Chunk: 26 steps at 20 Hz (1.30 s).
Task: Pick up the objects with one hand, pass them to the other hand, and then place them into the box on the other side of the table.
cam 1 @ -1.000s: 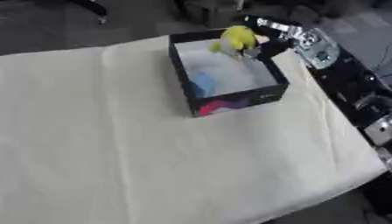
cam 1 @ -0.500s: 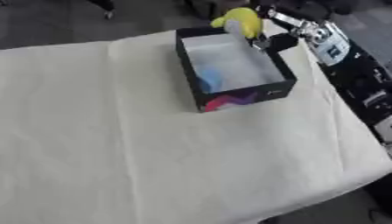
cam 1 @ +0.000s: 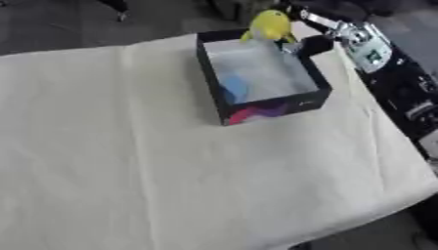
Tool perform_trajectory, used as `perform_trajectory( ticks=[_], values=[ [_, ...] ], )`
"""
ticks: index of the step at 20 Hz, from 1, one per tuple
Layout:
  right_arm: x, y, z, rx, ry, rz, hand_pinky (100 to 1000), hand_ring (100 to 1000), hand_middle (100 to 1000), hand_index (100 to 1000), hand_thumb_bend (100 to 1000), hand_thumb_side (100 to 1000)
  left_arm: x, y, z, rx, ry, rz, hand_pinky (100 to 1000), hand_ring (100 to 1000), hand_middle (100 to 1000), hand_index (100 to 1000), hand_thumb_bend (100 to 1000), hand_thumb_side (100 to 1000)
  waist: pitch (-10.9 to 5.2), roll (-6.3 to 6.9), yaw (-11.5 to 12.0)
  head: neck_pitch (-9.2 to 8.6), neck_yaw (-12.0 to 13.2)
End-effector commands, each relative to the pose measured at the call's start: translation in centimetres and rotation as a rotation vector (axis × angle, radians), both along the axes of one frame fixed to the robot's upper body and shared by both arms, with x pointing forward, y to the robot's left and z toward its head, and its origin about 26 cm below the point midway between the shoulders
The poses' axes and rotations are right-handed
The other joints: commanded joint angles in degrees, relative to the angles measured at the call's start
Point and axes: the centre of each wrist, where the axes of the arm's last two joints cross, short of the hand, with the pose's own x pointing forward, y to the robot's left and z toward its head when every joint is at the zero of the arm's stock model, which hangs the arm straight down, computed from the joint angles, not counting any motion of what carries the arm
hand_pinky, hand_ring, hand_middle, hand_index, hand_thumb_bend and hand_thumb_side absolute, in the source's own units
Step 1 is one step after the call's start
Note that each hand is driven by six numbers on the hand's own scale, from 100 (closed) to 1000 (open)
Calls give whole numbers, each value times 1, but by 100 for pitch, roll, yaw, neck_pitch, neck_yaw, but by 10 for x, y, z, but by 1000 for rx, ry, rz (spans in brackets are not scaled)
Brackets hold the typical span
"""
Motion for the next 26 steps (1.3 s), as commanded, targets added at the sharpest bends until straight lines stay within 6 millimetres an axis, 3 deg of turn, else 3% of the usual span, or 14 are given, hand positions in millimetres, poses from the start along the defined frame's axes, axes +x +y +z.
perform_trajectory(
  ticks=[1, 4, 5, 6, 8, 10, 13, 14, 15, 17, 18, 23, 24, 26],
  values=[
    [-8, -7, 29, -58, -46, -9, 1000, 1000, 867, 1000, 257, 376, -5, 11, 18, 24, -31, 26, 844, 688, 685, 843, 396, 528, -134, 2, -6, 9, 1],
    [-9, -8, 28, -85, -42, 28, 1000, 1000, 868, 1000, 306, 268, -5, 11, 18, 24, -31, 27, 843, 687, 684, 842, 400, 531, -133, -2, -10, 14, -4],
    [-9, -8, 28, -93, -41, 36, 1000, 1000, 872, 1000, 335, 314, -5, 11, 18, 24, -32, 27, 843, 687, 683, 842, 399, 530, -134, -3, -10, 14, -5],
    [-10, -9, 29, -107, -39, 41, 1000, 1000, 877, 1000, 337, 453, -5, 11, 19, 24, -34, 27, 843, 687, 683, 842, 396, 524, -134, -4, -11, 15, -3],
    [-12, -13, 28, -142, -21, 24, 1000, 1000, 881, 1000, 208, 600, -5, 11, 19, 29, -33, 29, 843, 687, 682, 842, 376, 478, -137, -11, -11, 28, -6],
    [-15, -17, 29, -200, 4, 0, 1000, 1000, 887, 1000, 149, 628, -5, 12, 20, 37, -31, 30, 842, 687, 682, 842, 385, 493, -143, -27, -5, 42, -16],
    [-18, -23, 32, -275, 16, -8, 1000, 1000, 887, 1000, 174, 638, -5, 13, 20, 45, -29, 34, 841, 685, 679, 840, 389, 503, -155, -49, 3, 60, -36],
    [-18, -23, 33, -286, 13, -4, 1000, 1000, 887, 1000, 198, 637, -5, 14, 20, 43, -28, 38, 840, 684, 677, 838, 391, 507, -157, -57, 5, 72, -40],
    [-18, -23, 33, -287, 8, 1, 1000, 1000, 876, 1000, 216, 544, -5, 14, 20, 42, -28, 40, 840, 684, 677, 838, 389, 510, -159, -61, 5, 75, -40],
    [-16, -21, 33, -239, -22, 1, 976, 1000, 836, 1000, 100, 227, -5, 14, 20, 42, -30, 39, 841, 684, 678, 838, 389, 513, -160, -62, 7, 71, -30],
    [-15, -19, 33, -187, -39, -3, 963, 1000, 820, 1000, 100, 203, -5, 14, 21, 45, -30, 38, 841, 686, 679, 839, 388, 516, -160, -59, 7, 71, -16],
    [-9, 1, 40, 196, -49, 95, 975, 1000, 822, 1000, 100, 256, -6, 20, 29, 129, 16, 21, 840, 696, 684, 843, 388, 519, -168, -11, -4, 91, 202],
    [-9, 4, 42, 241, -39, 123, 981, 1000, 840, 1000, 100, 321, -5, 23, 31, 153, 31, 15, 841, 699, 688, 845, 386, 519, -171, 3, -4, 105, 269],
    [-10, 9, 47, 305, -22, 174, 985, 1000, 864, 1000, 100, 367, -5, 31, 38, 207, 83, -3, 845, 715, 705, 854, 400, 547, -175, 36, -4, 132, 425]
  ],
)
